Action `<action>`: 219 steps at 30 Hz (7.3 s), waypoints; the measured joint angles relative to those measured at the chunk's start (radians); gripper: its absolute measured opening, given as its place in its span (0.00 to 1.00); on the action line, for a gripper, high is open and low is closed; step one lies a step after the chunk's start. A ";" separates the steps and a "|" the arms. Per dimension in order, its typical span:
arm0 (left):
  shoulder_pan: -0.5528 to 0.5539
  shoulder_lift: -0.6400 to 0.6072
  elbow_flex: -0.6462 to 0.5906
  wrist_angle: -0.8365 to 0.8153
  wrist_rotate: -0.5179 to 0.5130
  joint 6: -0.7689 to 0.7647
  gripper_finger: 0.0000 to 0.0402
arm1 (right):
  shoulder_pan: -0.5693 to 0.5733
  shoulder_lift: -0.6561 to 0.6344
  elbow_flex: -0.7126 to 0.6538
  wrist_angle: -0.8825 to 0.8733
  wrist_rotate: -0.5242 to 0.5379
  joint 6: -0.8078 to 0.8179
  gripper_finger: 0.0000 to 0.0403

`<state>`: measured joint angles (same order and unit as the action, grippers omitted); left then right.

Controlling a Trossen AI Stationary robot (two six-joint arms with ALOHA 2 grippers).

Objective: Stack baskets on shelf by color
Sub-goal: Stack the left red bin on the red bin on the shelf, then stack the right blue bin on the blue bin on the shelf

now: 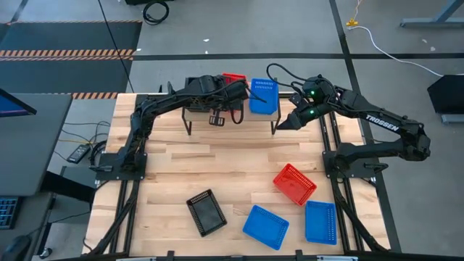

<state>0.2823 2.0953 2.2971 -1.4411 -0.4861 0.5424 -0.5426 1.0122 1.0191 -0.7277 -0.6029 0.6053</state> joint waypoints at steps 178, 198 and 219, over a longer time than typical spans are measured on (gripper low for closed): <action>-0.682 -0.107 0.059 0.803 -0.086 -1.086 0.35 | 1.271 0.169 -0.131 -0.339 0.323 0.384 0.53; -0.689 -0.136 0.059 0.794 -0.089 -1.123 0.32 | 1.359 0.224 -0.447 0.052 0.332 0.526 0.52; -0.654 -0.136 0.059 0.803 -0.094 -1.125 0.31 | 1.385 0.036 -0.370 -0.364 0.466 0.484 0.50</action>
<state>-0.3717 1.9591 2.3558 -0.6384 -0.5797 -0.5827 0.8425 1.0480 0.6491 -1.0918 -0.1371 1.0893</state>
